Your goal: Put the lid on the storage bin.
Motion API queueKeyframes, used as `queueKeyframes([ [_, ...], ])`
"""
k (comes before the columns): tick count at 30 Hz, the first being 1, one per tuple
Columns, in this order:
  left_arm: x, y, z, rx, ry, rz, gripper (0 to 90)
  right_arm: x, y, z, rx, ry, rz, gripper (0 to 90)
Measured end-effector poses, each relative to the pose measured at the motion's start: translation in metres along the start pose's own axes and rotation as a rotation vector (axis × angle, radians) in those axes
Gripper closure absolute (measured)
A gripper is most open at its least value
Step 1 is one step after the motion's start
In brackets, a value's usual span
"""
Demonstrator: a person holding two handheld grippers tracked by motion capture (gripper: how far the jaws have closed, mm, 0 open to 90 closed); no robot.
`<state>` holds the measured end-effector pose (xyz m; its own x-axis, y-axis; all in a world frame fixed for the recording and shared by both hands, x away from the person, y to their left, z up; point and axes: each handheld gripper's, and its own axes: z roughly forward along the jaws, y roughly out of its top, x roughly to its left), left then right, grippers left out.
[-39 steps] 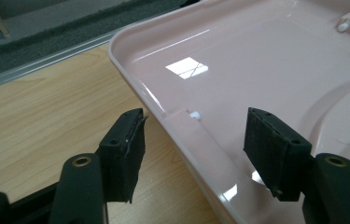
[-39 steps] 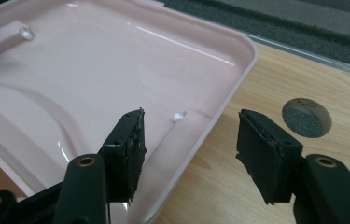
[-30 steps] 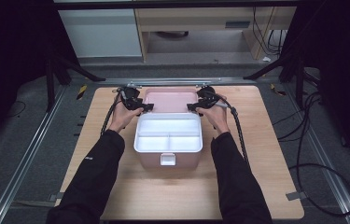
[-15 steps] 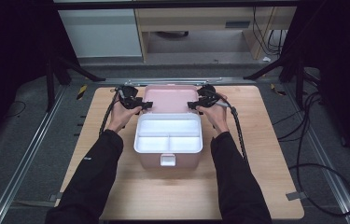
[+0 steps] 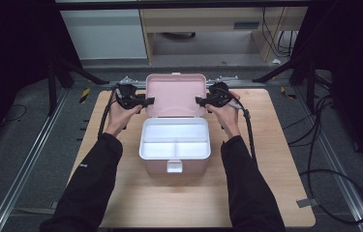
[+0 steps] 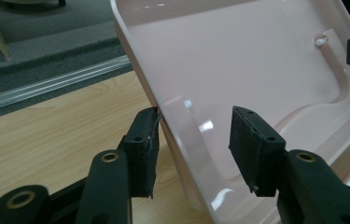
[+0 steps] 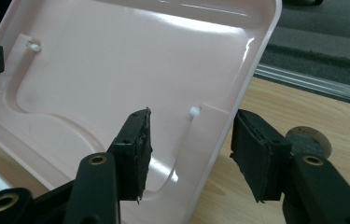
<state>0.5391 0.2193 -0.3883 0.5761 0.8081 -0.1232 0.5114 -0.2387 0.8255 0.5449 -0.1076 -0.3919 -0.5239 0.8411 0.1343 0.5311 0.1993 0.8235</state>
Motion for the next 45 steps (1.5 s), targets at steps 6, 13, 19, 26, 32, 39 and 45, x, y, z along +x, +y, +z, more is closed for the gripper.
queueKeyframes([
  [6, -0.009, 0.012, -0.013, -0.01, 0.01, 0.038, 53.6, 0.003, 0.006, -0.014, -0.036, -0.006, -0.009, 48.7],
  [13, -0.013, 0.019, -0.023, -0.029, 0.013, 0.05, 56.3, 0.005, 0.01, -0.024, -0.051, -0.004, -0.028, 49.5],
  [19, -0.015, 0.02, -0.033, -0.032, 0.006, 0.068, 60.8, 0.01, 0.016, -0.033, -0.057, -0.013, -0.059, 49.8],
  [26, -0.018, 0.023, -0.044, -0.055, 0.008, 0.081, 63.2, 0.016, 0.022, -0.043, -0.062, -0.019, -0.082, 50.1],
  [32, -0.022, 0.025, -0.052, -0.068, 0.003, 0.095, 64.0, 0.019, 0.026, -0.053, -0.082, -0.02, -0.09, 52.3],
  [39, -0.028, 0.024, -0.062, -0.061, -0.004, 0.118, 65.5, 0.024, 0.026, -0.065, -0.07, -0.027, -0.131, 54.8],
  [45, -0.031, 0.02, -0.072, -0.059, -0.01, 0.135, 66.6, 0.031, 0.025, -0.074, -0.061, -0.031, -0.164, 55.2],
])
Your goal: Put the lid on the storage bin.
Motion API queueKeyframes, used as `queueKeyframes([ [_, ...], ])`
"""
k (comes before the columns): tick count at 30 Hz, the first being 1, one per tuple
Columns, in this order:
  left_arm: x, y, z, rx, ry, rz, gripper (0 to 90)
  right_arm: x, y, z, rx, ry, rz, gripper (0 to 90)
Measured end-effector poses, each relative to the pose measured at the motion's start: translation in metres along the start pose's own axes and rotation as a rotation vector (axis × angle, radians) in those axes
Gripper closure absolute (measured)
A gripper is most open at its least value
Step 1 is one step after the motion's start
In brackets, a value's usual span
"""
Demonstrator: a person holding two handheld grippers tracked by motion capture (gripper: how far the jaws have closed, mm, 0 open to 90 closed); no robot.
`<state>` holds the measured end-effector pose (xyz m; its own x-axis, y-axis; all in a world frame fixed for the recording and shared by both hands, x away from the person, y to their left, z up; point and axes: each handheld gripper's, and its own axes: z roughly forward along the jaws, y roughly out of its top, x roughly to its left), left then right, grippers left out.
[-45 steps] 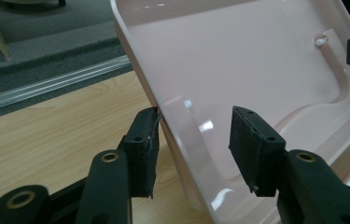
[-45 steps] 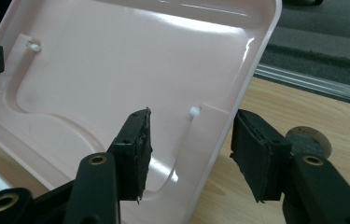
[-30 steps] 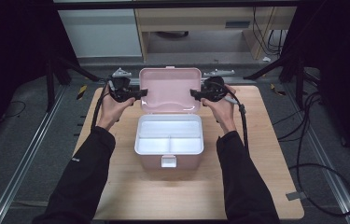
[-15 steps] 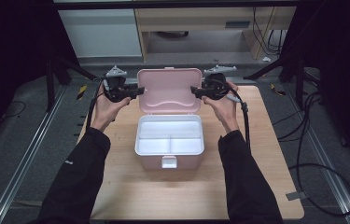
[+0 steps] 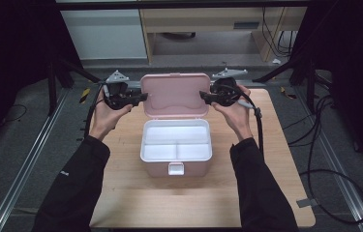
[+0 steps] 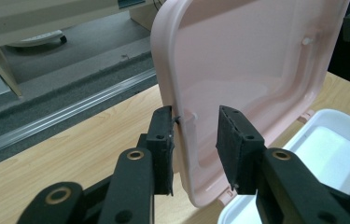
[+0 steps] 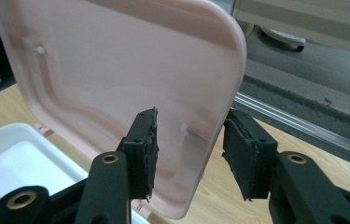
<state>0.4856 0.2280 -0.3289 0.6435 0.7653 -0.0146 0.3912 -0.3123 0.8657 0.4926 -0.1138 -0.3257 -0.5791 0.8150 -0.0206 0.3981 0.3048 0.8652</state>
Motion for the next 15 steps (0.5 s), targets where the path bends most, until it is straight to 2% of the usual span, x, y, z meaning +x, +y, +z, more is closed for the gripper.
queueKeyframes([
  [5, -0.006, -0.002, -0.008, 0.015, -0.001, 0.034, 68.2, 0.002, -0.002, -0.009, -0.006, 0.02, -0.002, 58.2],
  [15, -0.019, -0.008, -0.023, 0.014, 0.002, 0.058, 71.8, 0.012, -0.01, -0.025, -0.001, 0.021, -0.026, 60.3],
])
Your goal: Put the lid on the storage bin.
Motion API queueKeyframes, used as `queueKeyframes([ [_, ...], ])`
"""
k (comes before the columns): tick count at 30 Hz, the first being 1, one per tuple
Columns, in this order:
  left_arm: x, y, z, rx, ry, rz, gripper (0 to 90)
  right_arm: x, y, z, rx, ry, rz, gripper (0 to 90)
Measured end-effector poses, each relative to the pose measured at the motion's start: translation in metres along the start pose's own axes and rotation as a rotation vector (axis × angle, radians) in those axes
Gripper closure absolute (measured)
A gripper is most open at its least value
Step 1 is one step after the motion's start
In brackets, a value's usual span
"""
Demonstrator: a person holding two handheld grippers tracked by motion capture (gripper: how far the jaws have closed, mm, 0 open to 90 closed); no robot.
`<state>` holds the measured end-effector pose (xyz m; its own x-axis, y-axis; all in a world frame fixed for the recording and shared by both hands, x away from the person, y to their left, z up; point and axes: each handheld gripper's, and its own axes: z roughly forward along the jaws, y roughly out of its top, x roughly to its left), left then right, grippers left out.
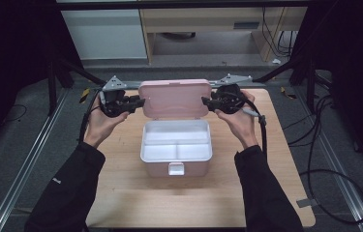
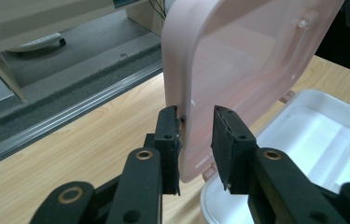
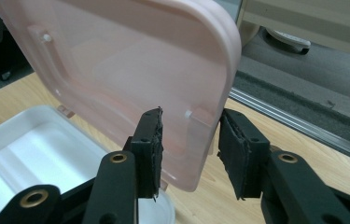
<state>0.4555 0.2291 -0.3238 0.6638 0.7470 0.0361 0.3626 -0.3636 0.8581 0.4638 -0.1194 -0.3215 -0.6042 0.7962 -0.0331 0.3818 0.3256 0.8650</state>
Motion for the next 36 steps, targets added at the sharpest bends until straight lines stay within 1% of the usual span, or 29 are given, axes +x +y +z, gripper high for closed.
queueKeyframes([
  [2, -0.005, -0.002, -0.004, 0.002, 0.003, 0.01, 72.1, 0.002, -0.004, -0.005, -0.006, 0.009, 0.007, 62.7],
  [3, -0.005, -0.002, -0.004, 0.002, 0.003, 0.01, 72.4, 0.002, -0.004, -0.005, -0.006, 0.009, 0.007, 62.7],
  [8, -0.014, -0.008, -0.012, 0.004, 0.01, 0.038, 73.2, 0.004, -0.009, -0.012, -0.002, 0.016, -0.006, 68.7],
  [9, -0.015, -0.009, -0.013, 0.003, 0.007, 0.042, 73.2, 0.004, -0.009, -0.012, -0.002, 0.016, -0.006, 68.7],
  [10, -0.015, -0.011, -0.014, 0.004, 0.001, 0.044, 73.4, 0.004, -0.011, -0.012, -0.001, 0.023, -0.007, 70.6],
  [11, -0.015, -0.012, -0.014, 0.005, -0.006, 0.041, 73.4, 0.004, -0.011, -0.012, -0.001, 0.023, -0.007, 70.6],
  [12, -0.016, -0.015, -0.015, 0.017, -0.012, 0.054, 73.9, 0.005, -0.013, -0.013, -0.006, 0.034, -0.01, 72.1],
  [14, -0.018, -0.017, -0.015, 0.025, -0.016, 0.058, 73.9, 0.007, -0.015, -0.012, -0.001, 0.039, -0.018, 72.3],
  [17, -0.02, -0.021, -0.016, 0.02, -0.024, 0.063, 73.5, 0.01, -0.015, -0.011, 0.009, 0.041, -0.03, 71.6],
  [18, -0.022, -0.024, -0.018, 0.014, -0.028, 0.062, 73.6, 0.013, -0.017, -0.012, 0.013, 0.037, -0.053, 71.5],
  [19, -0.022, -0.024, -0.018, 0.014, -0.028, 0.062, 73.8, 0.013, -0.017, -0.012, 0.013, 0.037, -0.053, 71.5],
  [21, -0.023, -0.027, -0.02, 0.012, -0.032, 0.064, 74.1, 0.016, -0.019, -0.013, 0.015, 0.032, -0.069, 70.8],
  [22, -0.025, -0.029, -0.021, 0.016, -0.031, 0.074, 74.4, 0.017, -0.022, -0.015, 0.022, 0.034, -0.078, 69.6],
  [25, -0.028, -0.031, -0.022, 0.02, -0.032, 0.084, 74.1, 0.018, -0.027, -0.017, 0.023, 0.046, -0.08, 68.6],
  [26, -0.028, -0.034, -0.023, 0.024, -0.035, 0.083, 73.0, 0.017, -0.031, -0.019, 0.027, 0.059, -0.067, 68.2],
  [27, -0.028, -0.034, -0.023, 0.024, -0.035, 0.083, 71.9, 0.017, -0.031, -0.019, 0.027, 0.059, -0.067, 68.2],
  [29, -0.029, -0.036, -0.023, 0.023, -0.034, 0.082, 70.4, 0.017, -0.035, -0.021, 0.023, 0.081, -0.051, 66.6],
  [30, -0.029, -0.039, -0.023, 0.024, -0.039, 0.076, 69.2, 0.018, -0.039, -0.022, 0.025, 0.087, -0.054, 65.8],
  [33, -0.029, -0.041, -0.023, 0.026, -0.041, 0.075, 68.5, 0.019, -0.042, -0.023, 0.028, 0.086, -0.065, 65.2],
  [34, -0.029, -0.044, -0.023, 0.024, -0.042, 0.076, 67.8, 0.019, -0.047, -0.025, 0.04, 0.091, -0.063, 63.9],
  [35, -0.029, -0.044, -0.023, 0.024, -0.042, 0.076, 67.3, 0.019, -0.047, -0.025, 0.04, 0.091, -0.063, 63.9],
  [36, -0.029, -0.046, -0.023, 0.024, -0.048, 0.067, 66.8, 0.018, -0.053, -0.027, 0.041, 0.088, -0.055, 63.8],
])
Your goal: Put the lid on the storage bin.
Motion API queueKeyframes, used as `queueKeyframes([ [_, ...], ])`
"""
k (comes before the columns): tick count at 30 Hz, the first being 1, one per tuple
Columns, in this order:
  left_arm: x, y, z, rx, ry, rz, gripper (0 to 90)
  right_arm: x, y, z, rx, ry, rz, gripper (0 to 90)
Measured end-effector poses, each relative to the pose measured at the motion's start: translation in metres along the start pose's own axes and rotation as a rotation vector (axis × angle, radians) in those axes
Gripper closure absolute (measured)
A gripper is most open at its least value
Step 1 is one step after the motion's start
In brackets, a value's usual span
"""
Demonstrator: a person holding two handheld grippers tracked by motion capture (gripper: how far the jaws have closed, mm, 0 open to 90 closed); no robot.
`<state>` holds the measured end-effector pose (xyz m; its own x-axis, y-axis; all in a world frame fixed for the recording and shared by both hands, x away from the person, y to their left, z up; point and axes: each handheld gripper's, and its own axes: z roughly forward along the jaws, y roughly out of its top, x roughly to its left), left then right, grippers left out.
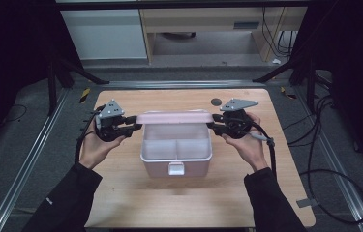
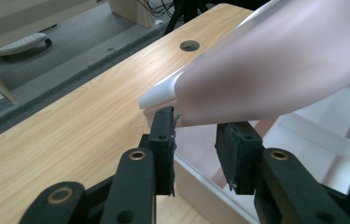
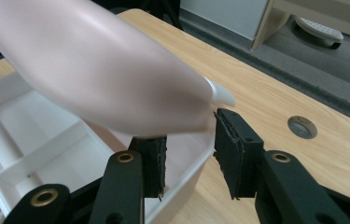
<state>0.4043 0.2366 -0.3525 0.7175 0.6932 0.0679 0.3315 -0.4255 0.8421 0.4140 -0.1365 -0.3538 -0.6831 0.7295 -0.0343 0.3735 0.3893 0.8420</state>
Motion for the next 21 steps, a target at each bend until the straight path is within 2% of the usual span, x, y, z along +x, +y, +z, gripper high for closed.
queueKeyframes([
  [6, -0.002, -0.007, 0.002, 0.014, 0.0, -0.001, 65.5, -0.005, -0.01, -0.004, -0.01, 0.001, 0.029, 63.9],
  [13, -0.002, -0.02, 0.003, 0.024, -0.001, -0.021, 61.4, -0.003, -0.019, -0.005, -0.001, 0.011, 0.025, 62.1],
  [16, -0.004, -0.025, 0.002, 0.035, -0.007, -0.02, 59.4, 0.0, -0.027, -0.006, 0.019, 0.004, 0.019, 59.3],
  [19, -0.006, -0.034, 0.002, 0.044, -0.006, -0.022, 58.2, 0.001, -0.033, -0.008, 0.027, -0.004, 0.015, 58.4],
  [20, -0.006, -0.038, 0.002, 0.043, -0.008, -0.031, 57.9, -0.001, -0.04, -0.009, 0.025, -0.009, 0.027, 57.9],
  [21, -0.006, -0.042, 0.003, 0.058, -0.009, -0.033, 57.9, -0.001, -0.04, -0.009, 0.025, -0.009, 0.027, 57.9],
])
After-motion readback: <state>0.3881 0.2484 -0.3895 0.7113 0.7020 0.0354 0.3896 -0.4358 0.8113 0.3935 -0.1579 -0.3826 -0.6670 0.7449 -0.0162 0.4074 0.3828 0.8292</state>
